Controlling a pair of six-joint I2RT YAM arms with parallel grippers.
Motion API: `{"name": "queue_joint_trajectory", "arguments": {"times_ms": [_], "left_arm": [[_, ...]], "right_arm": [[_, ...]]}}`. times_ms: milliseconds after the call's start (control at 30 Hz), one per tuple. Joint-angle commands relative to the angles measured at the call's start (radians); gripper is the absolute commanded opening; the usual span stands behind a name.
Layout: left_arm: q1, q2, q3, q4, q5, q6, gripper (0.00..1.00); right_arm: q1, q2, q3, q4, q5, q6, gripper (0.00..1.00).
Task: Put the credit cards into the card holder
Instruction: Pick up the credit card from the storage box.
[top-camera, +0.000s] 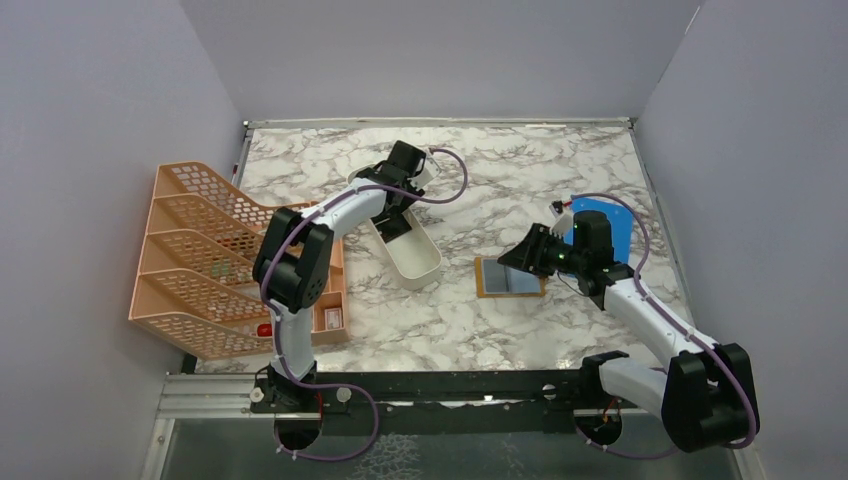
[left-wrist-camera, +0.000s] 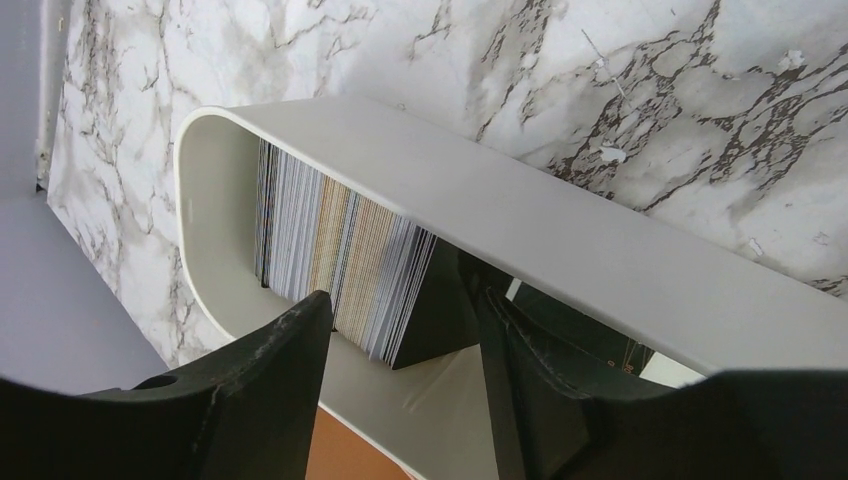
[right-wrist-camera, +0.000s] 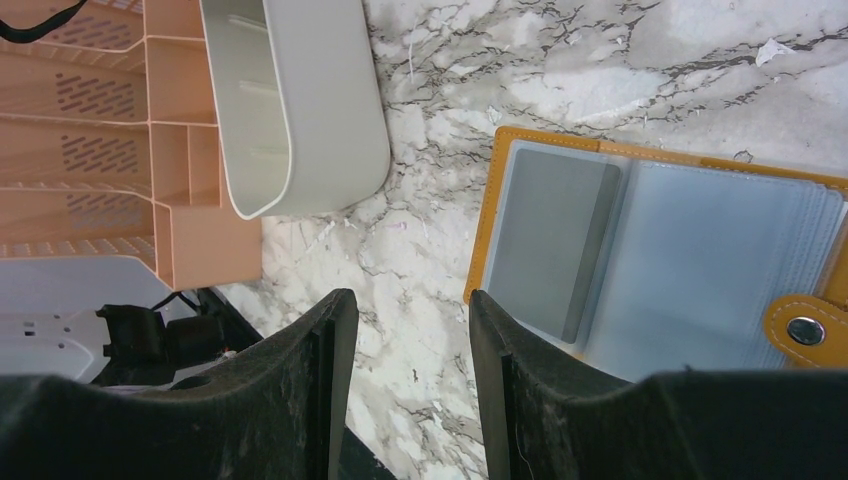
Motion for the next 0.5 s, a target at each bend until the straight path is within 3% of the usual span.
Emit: {"name": "queue_joint_trajectory", "arguments": {"times_ms": [0,300,467], "left_arm": [[0.015,0.028,0.021,0.009,-0.003,0.026,0.59],[0.019,0.092,0.044,0.021,-0.048,0.047,0.6],[0.018,0.095,0.05,0.027,-0.068,0.068,0.42]], "right_arm": [[0.002,-0.017,0.034,0.004,-0.021,-0.006,0.5],[0.002,-0.014,0.044,-0.003,-0.013,-0.014,0.5],[0.002,-0.006,0.041,0.006,-0.014,-0.009,0.51]]}}
